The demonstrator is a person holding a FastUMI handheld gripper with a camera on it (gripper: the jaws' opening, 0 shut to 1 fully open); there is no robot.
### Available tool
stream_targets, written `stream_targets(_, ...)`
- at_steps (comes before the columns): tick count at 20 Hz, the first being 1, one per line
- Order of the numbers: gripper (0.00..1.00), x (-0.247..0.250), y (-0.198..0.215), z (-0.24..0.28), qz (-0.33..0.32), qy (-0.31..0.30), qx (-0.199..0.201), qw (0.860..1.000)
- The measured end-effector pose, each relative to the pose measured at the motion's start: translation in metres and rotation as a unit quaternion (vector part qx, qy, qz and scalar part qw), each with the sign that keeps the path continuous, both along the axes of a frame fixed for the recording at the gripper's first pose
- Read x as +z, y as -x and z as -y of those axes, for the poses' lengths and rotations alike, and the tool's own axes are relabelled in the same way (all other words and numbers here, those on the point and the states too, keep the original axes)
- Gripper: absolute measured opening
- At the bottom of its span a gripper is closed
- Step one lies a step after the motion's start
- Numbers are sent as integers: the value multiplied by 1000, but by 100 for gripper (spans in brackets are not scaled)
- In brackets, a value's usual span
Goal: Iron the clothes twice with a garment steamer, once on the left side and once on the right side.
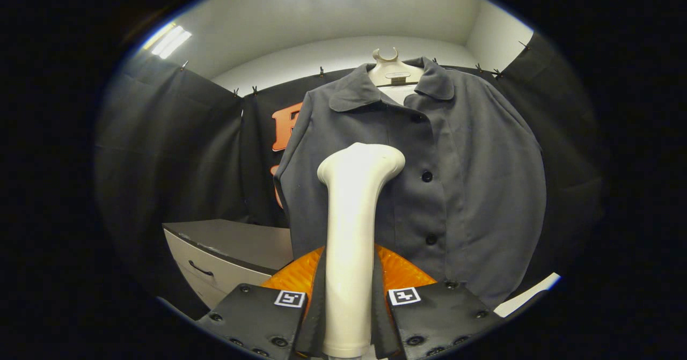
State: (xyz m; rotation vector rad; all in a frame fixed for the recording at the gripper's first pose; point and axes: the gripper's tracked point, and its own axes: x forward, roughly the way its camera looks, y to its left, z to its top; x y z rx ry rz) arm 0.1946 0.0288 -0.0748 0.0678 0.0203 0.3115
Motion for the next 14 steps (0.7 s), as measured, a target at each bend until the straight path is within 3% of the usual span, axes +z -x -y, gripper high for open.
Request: stream_targets(14,42,-87,44,13,-71,18,-14,997)
